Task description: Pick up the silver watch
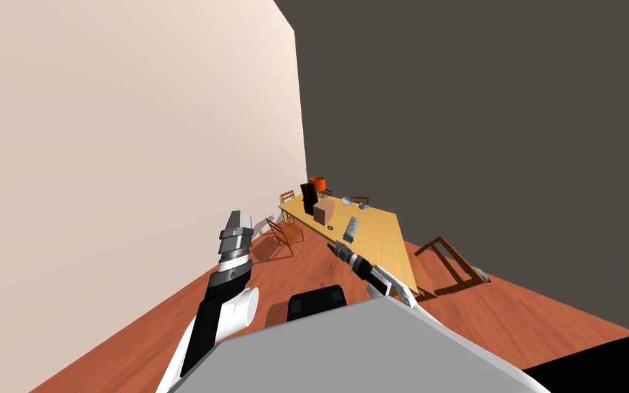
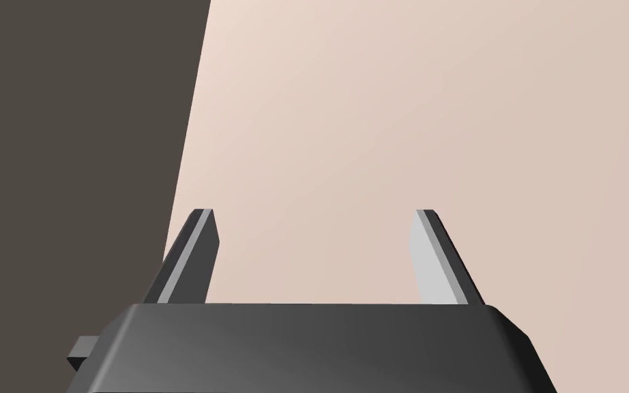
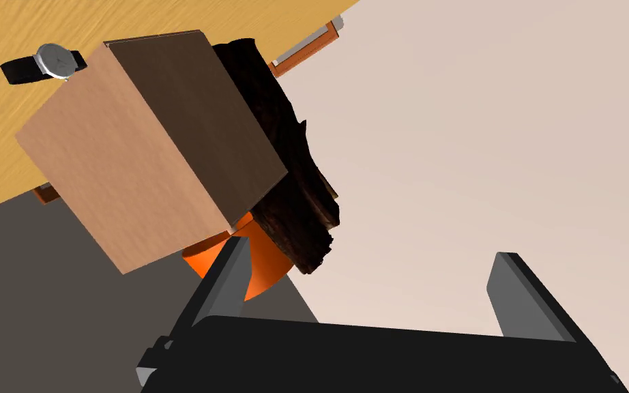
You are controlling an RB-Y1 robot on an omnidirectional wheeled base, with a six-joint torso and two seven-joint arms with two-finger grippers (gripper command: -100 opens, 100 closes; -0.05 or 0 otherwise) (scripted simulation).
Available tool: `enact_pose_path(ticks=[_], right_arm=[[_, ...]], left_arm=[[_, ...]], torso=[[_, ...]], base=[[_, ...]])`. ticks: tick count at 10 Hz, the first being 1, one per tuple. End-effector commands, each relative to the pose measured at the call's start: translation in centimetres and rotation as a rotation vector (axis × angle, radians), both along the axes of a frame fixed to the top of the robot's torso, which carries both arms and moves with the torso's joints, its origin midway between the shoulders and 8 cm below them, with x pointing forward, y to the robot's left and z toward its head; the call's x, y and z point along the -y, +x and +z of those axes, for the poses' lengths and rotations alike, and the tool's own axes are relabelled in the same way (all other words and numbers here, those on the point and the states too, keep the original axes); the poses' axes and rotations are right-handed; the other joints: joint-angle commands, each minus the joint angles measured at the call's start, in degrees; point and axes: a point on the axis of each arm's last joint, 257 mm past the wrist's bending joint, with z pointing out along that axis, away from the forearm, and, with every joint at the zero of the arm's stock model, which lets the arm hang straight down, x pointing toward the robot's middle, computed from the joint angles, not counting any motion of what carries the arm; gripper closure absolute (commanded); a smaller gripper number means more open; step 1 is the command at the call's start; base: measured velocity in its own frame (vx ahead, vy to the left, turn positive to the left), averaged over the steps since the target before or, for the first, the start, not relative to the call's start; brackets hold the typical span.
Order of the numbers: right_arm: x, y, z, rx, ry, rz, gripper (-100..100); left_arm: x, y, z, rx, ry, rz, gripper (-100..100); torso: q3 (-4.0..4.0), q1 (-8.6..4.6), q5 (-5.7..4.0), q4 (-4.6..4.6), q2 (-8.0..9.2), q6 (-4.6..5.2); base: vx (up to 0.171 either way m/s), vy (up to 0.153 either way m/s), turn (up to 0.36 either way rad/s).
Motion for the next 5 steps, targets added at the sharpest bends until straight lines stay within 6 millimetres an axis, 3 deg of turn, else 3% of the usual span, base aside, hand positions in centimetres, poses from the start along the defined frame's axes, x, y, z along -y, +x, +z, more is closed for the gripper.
enact_pose_path(ticks=[1, 2, 5], right_arm=[[1.5, -1.1, -2.9, -0.048, -0.078, 0.018, -100], [1.6, -1.2, -3.1, -0.051, -0.079, 0.017, -100], [4.3, -2.8, -7.3, -0.121, -0.207, 0.045, -100]], left_arm=[[0.0, 0.0, 0.0, 0.0, 0.0, 0.0, 0], [0.0, 0.0, 0.0, 0.0, 0.0, 0.0, 0], [0.0, 0.0, 0.0, 0.0, 0.0, 0.0, 0]], torso=[[0.0, 0.0, 0.0, 0.0, 0.0, 0.0], [0.01, 0.02, 0.01, 0.01, 0.01, -0.03], [0.03, 0.04, 0.01, 0.01, 0.04, 0.0]], base=[[0.071, -0.013, 0.176], [0.053, -0.015, 0.092], [0.07, -0.015, 0.182]])
